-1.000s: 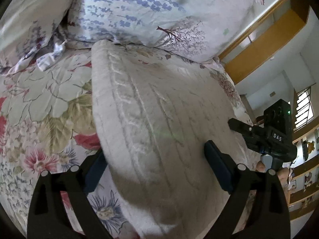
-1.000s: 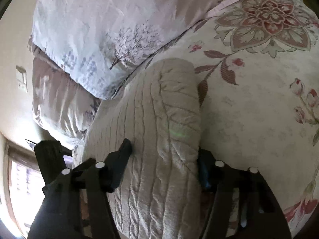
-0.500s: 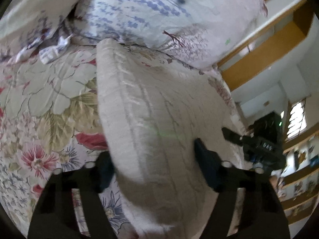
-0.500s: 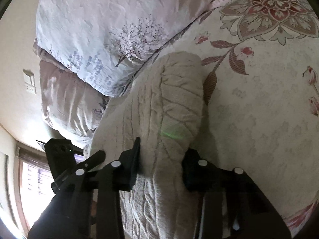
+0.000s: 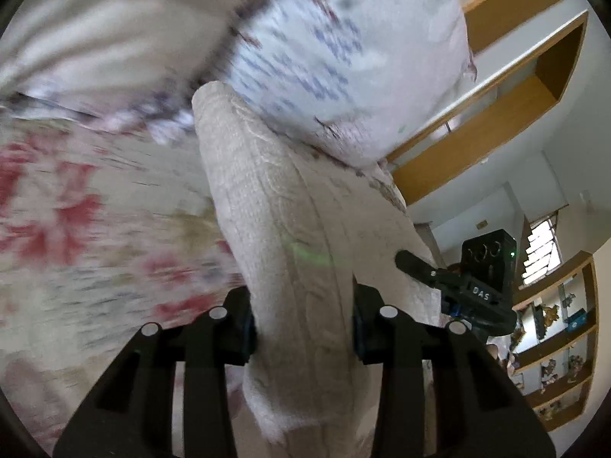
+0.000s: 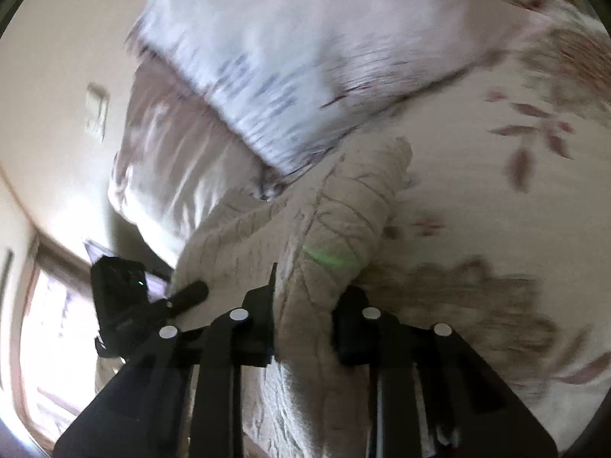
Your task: Fold small clothes
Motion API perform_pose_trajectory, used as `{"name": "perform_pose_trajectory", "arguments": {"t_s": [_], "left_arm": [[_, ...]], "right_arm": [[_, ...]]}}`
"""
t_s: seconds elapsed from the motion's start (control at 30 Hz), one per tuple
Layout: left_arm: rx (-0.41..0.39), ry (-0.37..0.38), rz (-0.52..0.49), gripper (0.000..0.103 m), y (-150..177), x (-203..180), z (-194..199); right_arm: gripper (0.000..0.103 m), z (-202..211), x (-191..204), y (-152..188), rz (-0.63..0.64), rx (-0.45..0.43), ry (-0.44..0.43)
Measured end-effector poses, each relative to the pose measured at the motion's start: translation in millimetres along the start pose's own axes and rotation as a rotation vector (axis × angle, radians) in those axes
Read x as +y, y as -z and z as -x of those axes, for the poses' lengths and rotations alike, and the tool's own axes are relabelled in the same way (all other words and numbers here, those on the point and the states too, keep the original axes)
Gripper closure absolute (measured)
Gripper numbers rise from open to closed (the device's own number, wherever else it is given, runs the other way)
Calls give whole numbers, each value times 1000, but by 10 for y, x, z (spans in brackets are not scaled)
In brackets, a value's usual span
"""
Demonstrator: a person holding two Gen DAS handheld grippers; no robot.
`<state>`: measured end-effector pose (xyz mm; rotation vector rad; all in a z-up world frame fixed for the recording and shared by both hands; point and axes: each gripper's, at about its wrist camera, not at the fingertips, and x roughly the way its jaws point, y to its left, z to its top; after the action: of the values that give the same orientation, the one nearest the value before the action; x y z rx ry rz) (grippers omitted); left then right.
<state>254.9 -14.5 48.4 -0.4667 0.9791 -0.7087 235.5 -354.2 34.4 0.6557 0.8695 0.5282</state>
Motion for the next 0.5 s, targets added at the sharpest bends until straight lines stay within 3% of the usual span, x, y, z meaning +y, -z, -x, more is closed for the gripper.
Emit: {"name": "perform_pose_trajectory", "arguments": {"t_s": [0.13, 0.27, 0.33, 0.4, 0.43, 0.5], "left_arm": [[-51, -54, 19, 66, 66, 312, 509], [-55, -119, 103, 64, 153, 775, 674], [-30, -107, 188, 59, 218, 1046, 617], [-35, -80, 254, 46, 279, 1195, 622], [-43, -91, 254, 42, 279, 1197, 640], [-69, -140, 224, 33, 278, 1158, 725]], "right_arm": [[83, -407, 457, 75, 135, 33, -20], [80, -946, 637, 188, 185, 148, 72], [72, -1093, 572, 228, 147, 177, 106], [70, -1040, 548, 209, 115, 169, 85], [65, -990, 535, 197, 102, 161, 87], [65, -850, 509, 159, 96, 118, 113]]}}
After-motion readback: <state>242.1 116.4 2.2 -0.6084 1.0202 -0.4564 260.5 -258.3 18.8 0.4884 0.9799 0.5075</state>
